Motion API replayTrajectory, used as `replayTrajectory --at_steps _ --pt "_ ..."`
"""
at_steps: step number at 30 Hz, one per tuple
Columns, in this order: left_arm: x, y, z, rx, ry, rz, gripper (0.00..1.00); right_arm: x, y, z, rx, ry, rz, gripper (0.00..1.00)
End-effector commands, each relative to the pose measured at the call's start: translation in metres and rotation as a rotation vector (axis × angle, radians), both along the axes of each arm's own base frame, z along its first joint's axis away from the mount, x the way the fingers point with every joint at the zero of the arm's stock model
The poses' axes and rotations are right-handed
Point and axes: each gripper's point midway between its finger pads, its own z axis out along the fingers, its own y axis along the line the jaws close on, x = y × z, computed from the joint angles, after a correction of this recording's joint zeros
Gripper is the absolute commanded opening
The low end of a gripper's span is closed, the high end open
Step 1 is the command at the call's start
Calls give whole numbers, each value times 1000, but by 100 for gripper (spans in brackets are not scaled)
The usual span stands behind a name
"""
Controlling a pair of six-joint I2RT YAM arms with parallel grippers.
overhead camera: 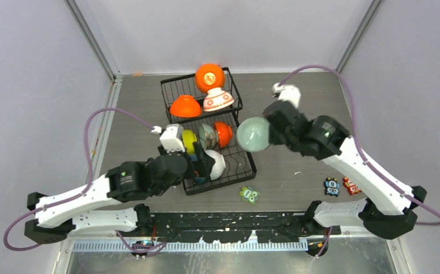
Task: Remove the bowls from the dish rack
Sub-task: Place the bowl at the center of the board.
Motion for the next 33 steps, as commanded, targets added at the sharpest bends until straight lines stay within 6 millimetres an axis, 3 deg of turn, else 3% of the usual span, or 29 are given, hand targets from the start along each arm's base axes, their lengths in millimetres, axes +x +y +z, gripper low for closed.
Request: replayTrajectory --at_steps 1,6,9,14,20,25,29,33 --pt "4 62 -9 124 -93 72 100 40 -86 33 2 -108 -277 1" --pt "4 121 -16 136 -167 168 100 85 -157 28 103 -173 -608 1" --pt "1 137 -18 67 -204 176 100 114 -196 12 220 -185 -806 1" --pt "-3 146 -29 23 -223 158 100 160 -253 -21 300 -212 -1038 1" --pt "-5 157 -46 80 -211 168 100 209 -295 -75 218 -97 -1104 1" --pt "-5 149 -50 114 -203 139 100 247 -314 -126 304 -36 -1123 1" --pt "-6 136 -50 130 -204 89 100 270 -325 -144 343 -26 -1117 1" --pt "-6 137 -52 131 -206 86 100 286 -334 -154 403 -32 -1131 1"
